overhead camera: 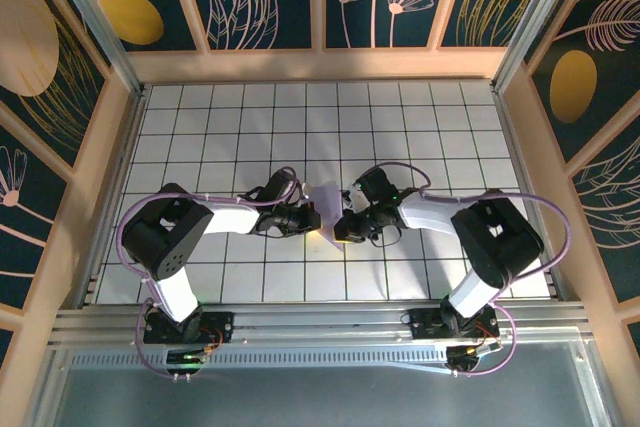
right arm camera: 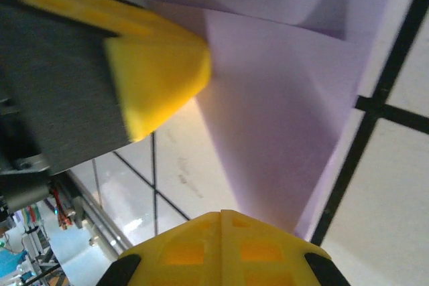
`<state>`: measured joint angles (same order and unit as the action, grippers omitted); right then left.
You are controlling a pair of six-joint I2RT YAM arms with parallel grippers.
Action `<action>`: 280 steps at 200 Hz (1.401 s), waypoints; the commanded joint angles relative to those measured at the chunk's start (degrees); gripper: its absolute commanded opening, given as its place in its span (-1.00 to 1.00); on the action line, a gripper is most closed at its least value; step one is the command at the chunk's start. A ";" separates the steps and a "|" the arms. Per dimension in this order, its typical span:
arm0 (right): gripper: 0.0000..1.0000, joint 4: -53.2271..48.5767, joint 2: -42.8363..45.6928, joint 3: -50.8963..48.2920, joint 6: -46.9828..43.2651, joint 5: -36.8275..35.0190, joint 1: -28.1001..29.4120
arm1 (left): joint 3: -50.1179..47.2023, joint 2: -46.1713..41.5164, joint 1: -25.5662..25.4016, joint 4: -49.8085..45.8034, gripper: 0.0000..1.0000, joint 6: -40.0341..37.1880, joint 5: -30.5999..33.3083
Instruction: Fold a paper plane with a square sheet of paper (fold left side to right side)
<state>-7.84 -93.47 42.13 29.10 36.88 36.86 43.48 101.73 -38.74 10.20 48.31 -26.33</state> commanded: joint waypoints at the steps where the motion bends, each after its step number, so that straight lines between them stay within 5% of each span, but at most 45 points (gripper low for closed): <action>1: -1.00 1.52 -1.61 0.48 0.87 -2.34 0.49 | 0.33 1.24 -0.01 -3.06 -1.00 -0.94 2.30; 107: -1.00 -4.99 -5.14 -0.82 0.15 -10.60 0.67 | -3.24 -8.30 -0.66 3.33 -1.00 1.55 -1.82; 280: -1.00 -7.61 -5.41 -0.29 -0.45 -13.49 1.36 | 0.50 0.29 -3.58 0.96 -1.00 2.14 1.89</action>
<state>-9.45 -96.07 43.03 29.06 31.75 37.74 42.26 101.19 -42.33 12.73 49.82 -26.33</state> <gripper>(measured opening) 0.051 0.044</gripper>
